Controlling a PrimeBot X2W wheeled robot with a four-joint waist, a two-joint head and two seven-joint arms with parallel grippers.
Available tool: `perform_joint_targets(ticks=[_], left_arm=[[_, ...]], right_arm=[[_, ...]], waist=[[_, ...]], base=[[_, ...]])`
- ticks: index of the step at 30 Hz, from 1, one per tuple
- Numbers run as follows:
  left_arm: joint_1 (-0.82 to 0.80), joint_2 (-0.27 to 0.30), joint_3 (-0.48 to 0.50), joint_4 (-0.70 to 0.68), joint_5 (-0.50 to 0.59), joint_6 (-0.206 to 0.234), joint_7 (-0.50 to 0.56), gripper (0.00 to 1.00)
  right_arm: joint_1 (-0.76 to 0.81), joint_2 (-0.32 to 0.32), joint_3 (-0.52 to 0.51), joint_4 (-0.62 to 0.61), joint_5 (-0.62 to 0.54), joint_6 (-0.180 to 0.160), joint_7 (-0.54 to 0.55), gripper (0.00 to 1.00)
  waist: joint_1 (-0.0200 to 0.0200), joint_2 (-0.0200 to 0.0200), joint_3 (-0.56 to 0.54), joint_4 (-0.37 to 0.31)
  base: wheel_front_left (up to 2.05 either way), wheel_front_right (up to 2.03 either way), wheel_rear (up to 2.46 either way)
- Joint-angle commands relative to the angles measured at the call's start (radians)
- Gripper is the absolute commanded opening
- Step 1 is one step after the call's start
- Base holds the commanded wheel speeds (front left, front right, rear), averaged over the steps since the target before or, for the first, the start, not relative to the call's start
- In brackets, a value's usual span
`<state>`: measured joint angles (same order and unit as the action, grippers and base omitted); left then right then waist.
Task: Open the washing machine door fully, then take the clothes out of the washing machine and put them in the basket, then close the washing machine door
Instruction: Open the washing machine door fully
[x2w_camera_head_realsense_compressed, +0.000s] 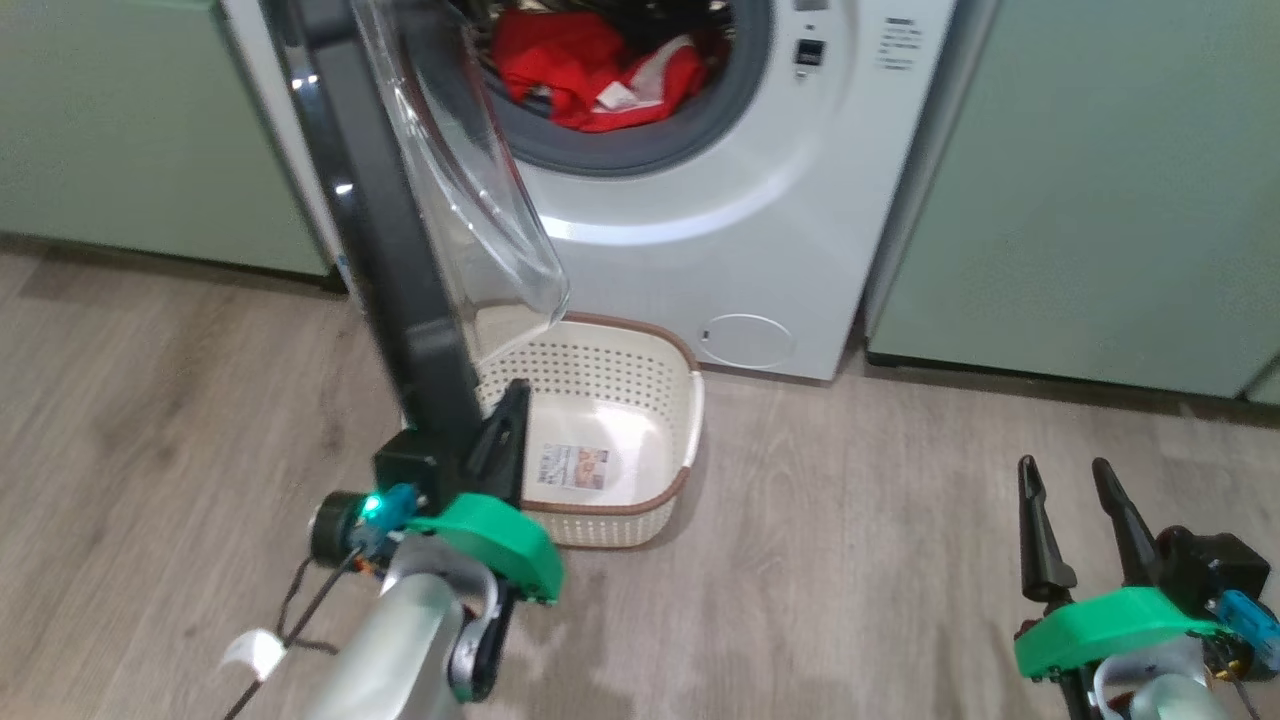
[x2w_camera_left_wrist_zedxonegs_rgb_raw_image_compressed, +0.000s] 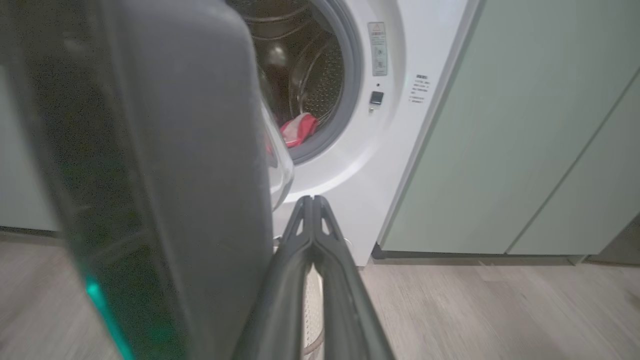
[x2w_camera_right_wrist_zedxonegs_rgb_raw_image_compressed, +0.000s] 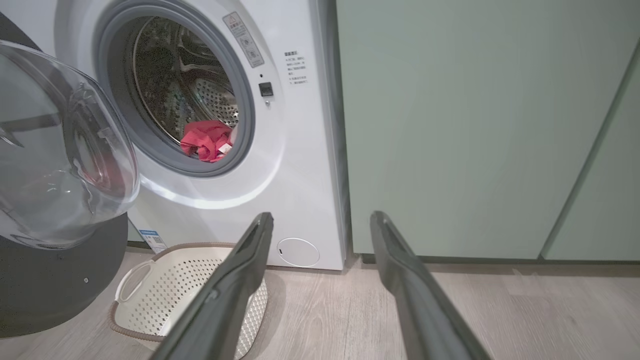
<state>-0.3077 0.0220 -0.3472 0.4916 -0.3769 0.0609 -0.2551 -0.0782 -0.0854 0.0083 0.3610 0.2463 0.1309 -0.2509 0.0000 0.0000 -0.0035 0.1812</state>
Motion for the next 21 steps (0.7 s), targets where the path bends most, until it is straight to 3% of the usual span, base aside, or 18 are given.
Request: perform_joint_targets(ticks=[1,12,21], left_arm=[[-0.026,0.029,0.072,-0.024,0.007,0.009,-0.007,0.0],[0.021,0.072,0.227,-0.055,0.04,0.017,-0.007,0.0],[-0.03,0.138,0.408,0.008,0.043,0.008,-0.007,0.0]], right_arm=[[-0.013,-0.006,0.019,-0.028,0.001,0.0,-0.011,1.0],[-0.013,0.0,0.021,-0.029,-0.001,0.0,-0.011,1.0],[-0.019,-0.006,0.029,-0.029,0.0,0.0,-0.011,1.0]], waist=[[0.0,0.0,-0.003,0.03],[0.0,0.0,0.005,0.14],[0.0,0.0,0.023,0.167]], base=[[0.0,0.0,0.0],[0.0,0.0,0.0],[0.0,0.0,0.0]])
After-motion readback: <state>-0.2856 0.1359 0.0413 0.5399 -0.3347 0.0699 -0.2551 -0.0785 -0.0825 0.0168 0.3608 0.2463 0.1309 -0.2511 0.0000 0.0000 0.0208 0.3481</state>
